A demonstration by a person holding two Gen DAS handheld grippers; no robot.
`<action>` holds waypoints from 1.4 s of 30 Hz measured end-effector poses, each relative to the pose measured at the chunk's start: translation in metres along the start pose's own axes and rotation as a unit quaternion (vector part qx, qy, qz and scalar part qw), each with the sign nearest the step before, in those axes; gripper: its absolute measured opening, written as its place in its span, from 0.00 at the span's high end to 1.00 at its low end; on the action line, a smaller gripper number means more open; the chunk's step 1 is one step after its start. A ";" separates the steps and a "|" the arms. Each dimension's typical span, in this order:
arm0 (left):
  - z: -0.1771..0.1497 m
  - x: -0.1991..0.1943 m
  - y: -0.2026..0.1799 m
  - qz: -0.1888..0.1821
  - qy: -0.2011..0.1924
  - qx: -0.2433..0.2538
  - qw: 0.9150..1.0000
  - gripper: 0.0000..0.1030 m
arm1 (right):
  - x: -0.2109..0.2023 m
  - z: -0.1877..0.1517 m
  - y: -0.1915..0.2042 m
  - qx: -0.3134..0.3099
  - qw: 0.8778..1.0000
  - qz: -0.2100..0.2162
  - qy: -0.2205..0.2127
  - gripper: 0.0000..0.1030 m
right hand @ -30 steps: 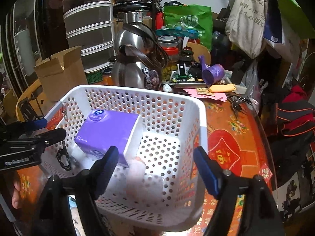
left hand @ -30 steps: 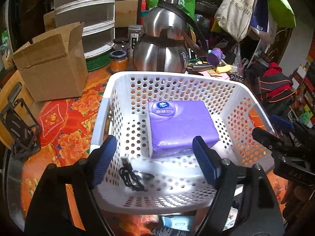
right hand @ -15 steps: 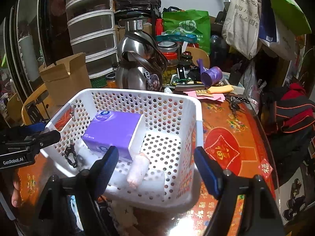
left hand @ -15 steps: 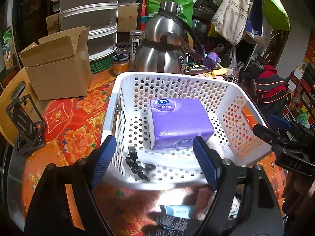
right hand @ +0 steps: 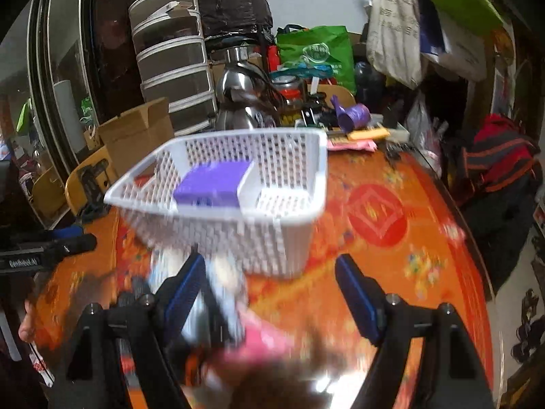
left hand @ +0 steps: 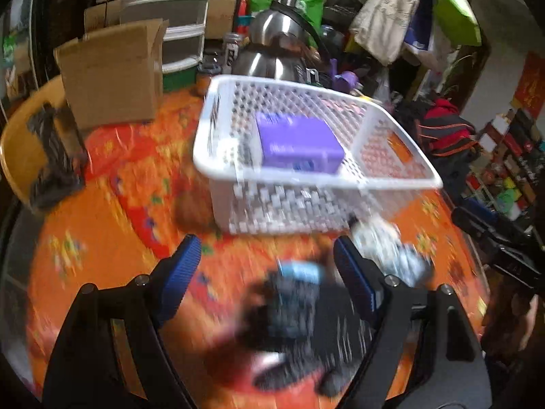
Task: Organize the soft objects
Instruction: 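Move both grippers back toward the black gloves and plush toy, then grasp the black knit gloves with the left gripper while the right gripper grasps them too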
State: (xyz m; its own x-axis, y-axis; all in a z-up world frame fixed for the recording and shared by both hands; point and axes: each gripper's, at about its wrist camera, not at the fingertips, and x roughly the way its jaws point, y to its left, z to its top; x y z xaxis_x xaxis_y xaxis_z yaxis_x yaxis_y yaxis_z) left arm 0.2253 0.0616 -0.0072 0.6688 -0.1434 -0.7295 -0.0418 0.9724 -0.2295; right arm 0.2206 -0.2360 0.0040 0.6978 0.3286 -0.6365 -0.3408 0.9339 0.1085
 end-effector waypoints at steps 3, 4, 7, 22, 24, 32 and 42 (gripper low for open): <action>-0.036 -0.013 0.007 0.002 -0.009 0.004 1.000 0.24 | -0.019 -0.036 0.005 0.001 1.000 0.028 -0.010 0.24; -0.046 -0.014 0.008 0.001 -0.014 0.005 1.000 0.24 | -0.022 -0.047 0.009 -0.001 0.999 0.040 -0.012 0.24; -0.075 -0.006 0.016 0.011 -0.004 0.002 1.000 0.24 | -0.019 -0.069 0.017 -0.003 0.998 0.057 -0.014 0.24; -0.100 0.037 0.020 -0.018 0.024 0.018 0.999 0.32 | 0.017 -0.091 0.058 -0.038 0.994 0.095 0.031 0.70; -0.101 0.039 0.016 -0.018 0.022 0.027 0.999 0.36 | 0.017 -0.092 0.062 -0.046 0.994 0.092 0.031 0.74; -0.106 0.042 0.014 -0.066 0.023 0.029 0.997 0.66 | 0.020 -0.093 0.061 -0.045 0.994 0.095 0.032 0.77; -0.114 0.025 0.000 -0.057 -0.004 0.044 0.997 0.85 | 0.016 -0.096 0.069 -0.063 0.995 0.078 0.020 0.83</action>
State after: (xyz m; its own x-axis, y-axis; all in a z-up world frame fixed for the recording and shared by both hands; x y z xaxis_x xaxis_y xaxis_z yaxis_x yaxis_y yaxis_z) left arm 0.1573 0.0369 -0.0990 0.6716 -0.2531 -0.6963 0.1006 0.9623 -0.2528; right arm 0.1477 -0.1798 -0.0719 0.6061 0.4595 -0.6493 -0.5201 0.8465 0.1136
